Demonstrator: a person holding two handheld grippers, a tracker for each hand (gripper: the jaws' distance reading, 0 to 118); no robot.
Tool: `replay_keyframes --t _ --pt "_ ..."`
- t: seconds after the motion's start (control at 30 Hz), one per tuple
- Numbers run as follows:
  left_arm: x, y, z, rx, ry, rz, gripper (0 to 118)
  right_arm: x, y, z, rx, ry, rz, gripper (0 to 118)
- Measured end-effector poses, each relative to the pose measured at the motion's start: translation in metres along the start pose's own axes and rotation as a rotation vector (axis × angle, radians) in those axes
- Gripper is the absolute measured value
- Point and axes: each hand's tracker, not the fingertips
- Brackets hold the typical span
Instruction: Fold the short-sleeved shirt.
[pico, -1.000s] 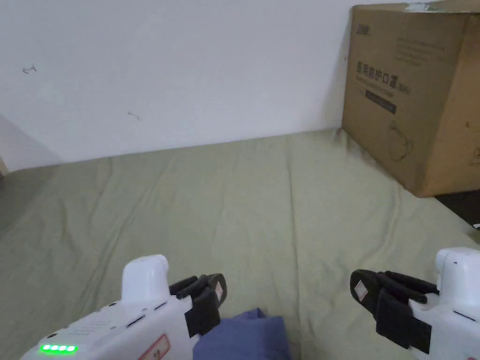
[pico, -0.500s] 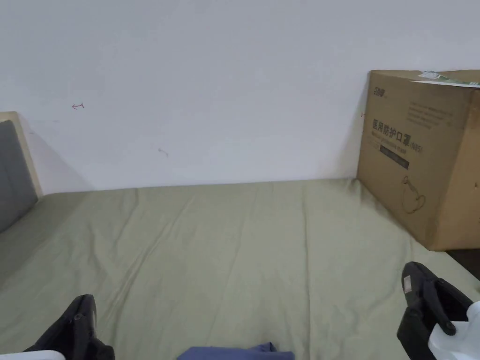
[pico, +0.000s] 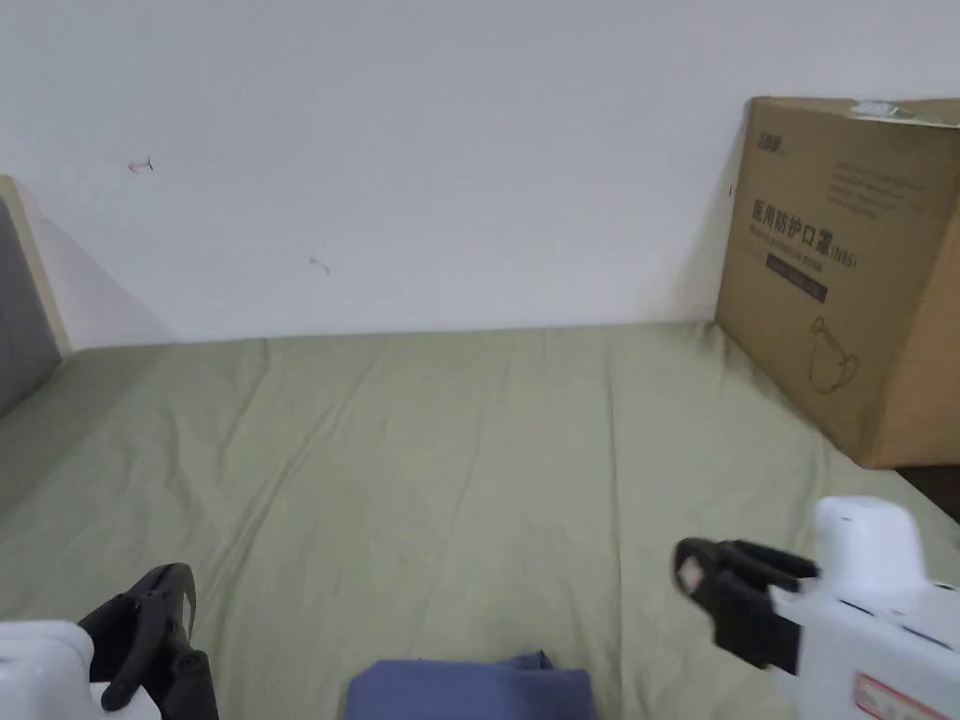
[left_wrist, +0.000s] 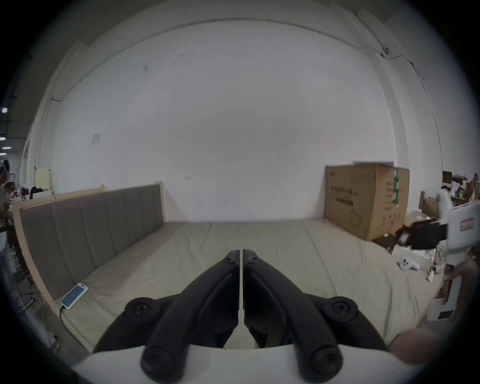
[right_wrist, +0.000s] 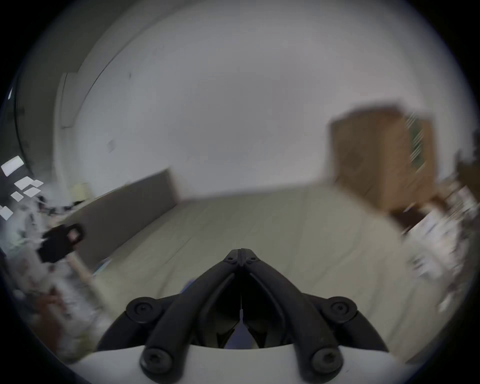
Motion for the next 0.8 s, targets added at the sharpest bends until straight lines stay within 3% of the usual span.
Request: replay_keyframes --t 0.03,0.1,0.23,0.3,0.4,0.47,0.5,0.53,0.57,0.6,0.63,0.73,0.8 --pt "-0.004 -0.005 -0.008 -0.049 -0.015 0.012 3 0.012 -0.008 -0.026 -0.113 0.049 -0.105 0" --pt "-0.011 -0.02 -0.021 -0.116 -0.053 0.044 3 0.024 -0.033 -0.061 -0.241 0.036 -0.182 0" --pt "-0.025 -0.049 -0.053 -0.269 -0.076 0.092 3 0.032 -0.072 -0.12 -0.463 0.0 -0.102 0" --pt "-0.039 -0.064 -0.08 -0.382 -0.132 0.181 3 0.033 -0.088 -0.141 -0.551 0.019 -0.076 0" --pt "-0.068 -0.092 -0.123 -0.552 -0.266 0.402 3 0.046 -0.105 -0.155 -0.584 -0.012 -0.107 0" --pt "-0.091 -0.118 -0.153 -0.66 -0.403 0.577 7 0.052 -0.104 -0.152 -0.557 0.019 -0.166 0" --pt "-0.099 -0.13 -0.164 -0.692 -0.47 0.653 18 0.052 -0.103 -0.152 -0.564 0.015 -0.153 0" --pt "-0.108 -0.147 -0.18 -0.741 -0.548 0.738 41 0.05 -0.103 -0.15 -0.565 0.018 -0.138 0" --pt "-0.112 -0.162 -0.194 -0.786 -0.615 0.823 85 0.048 -0.103 -0.149 -0.565 0.019 -0.106 0" --pt "-0.115 -0.18 -0.21 -0.833 -0.676 0.904 109 0.046 -0.104 -0.15 -0.564 0.018 -0.07 0" --pt "-0.113 -0.193 -0.219 -0.867 -0.748 0.979 118 0.044 -0.104 -0.15 -0.565 0.016 -0.048 0" --pt "-0.11 -0.219 -0.247 -0.896 -0.84 1.066 118 0.043 -0.105 -0.151 -0.566 0.013 -0.043 0" --pt "-0.1 -0.225 -0.258 -0.856 -0.975 1.158 118 0.043 -0.105 -0.15 -0.563 0.007 -0.087 0"
